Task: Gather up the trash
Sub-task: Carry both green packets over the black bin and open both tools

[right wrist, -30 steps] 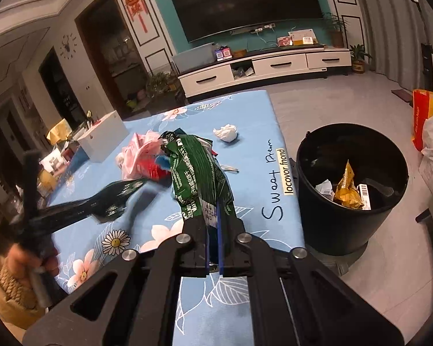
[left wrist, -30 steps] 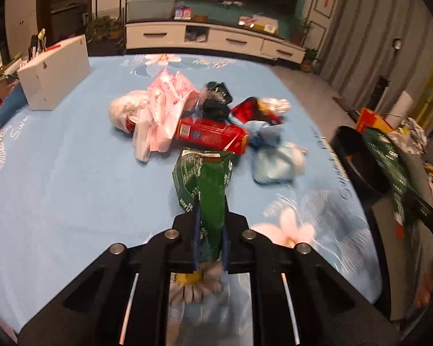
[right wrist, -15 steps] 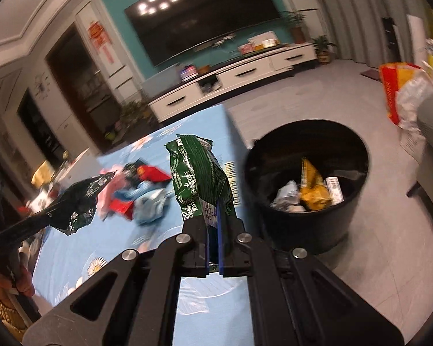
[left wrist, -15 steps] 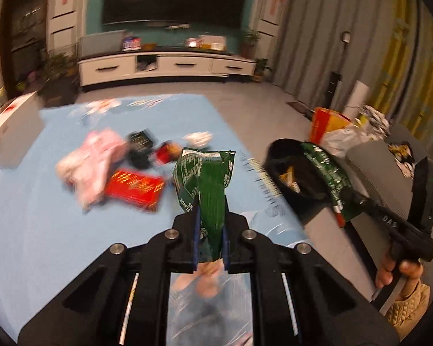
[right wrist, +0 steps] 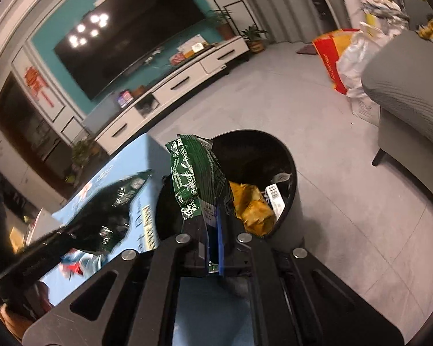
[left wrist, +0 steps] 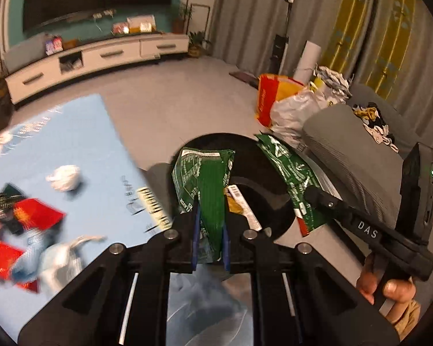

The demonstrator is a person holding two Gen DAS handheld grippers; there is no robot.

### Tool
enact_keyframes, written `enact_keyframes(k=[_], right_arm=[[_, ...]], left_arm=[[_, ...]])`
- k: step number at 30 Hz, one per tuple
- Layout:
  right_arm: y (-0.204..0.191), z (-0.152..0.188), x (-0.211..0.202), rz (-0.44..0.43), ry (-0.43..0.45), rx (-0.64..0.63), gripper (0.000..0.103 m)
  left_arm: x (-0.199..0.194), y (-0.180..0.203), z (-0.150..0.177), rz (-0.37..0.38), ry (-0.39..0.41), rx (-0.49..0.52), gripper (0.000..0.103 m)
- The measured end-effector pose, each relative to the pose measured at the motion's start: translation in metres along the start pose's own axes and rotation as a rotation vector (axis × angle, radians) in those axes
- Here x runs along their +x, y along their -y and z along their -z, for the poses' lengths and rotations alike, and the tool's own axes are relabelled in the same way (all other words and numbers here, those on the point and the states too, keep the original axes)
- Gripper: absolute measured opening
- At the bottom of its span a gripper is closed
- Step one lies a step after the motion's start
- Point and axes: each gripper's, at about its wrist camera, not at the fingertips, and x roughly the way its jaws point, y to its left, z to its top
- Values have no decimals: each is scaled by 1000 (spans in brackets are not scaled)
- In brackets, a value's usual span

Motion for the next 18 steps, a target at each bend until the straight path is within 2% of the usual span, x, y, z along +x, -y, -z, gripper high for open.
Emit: enact_keyframes(k=[5, 7, 8, 10, 11, 12, 14, 16, 17, 18], right_arm=[[11, -11, 22, 18, -13, 23, 10], [15, -14, 35, 15, -37, 38, 17], [17, -15, 39, 20, -44, 44, 25], [21, -15, 45, 33, -48, 57, 36], [24, -15, 45, 32, -47, 67, 37], [26, -14, 45, 29, -48, 73, 40], [28, -12, 43, 32, -47, 81, 40], [29, -8, 37, 28, -46, 86, 45], [28, -6, 34, 24, -45, 87, 47], [28, -3, 30, 18, -41, 83, 52]], left_arm=[[47, 8, -12, 7, -56, 2, 16], [57, 7, -12, 5, -68, 8, 25], [61, 7, -13, -4, -68, 10, 31], [63, 6, -13, -9, -63, 15, 36], [63, 5, -13, -8, -60, 10, 41], [63, 3, -12, -9, -58, 6, 51], [60, 0, -11, -23, -51, 1, 54], [50, -3, -6, -30, -41, -11, 63], [43, -5, -3, -30, -29, -19, 74], [35, -6, 0, -30, -17, -21, 79]])
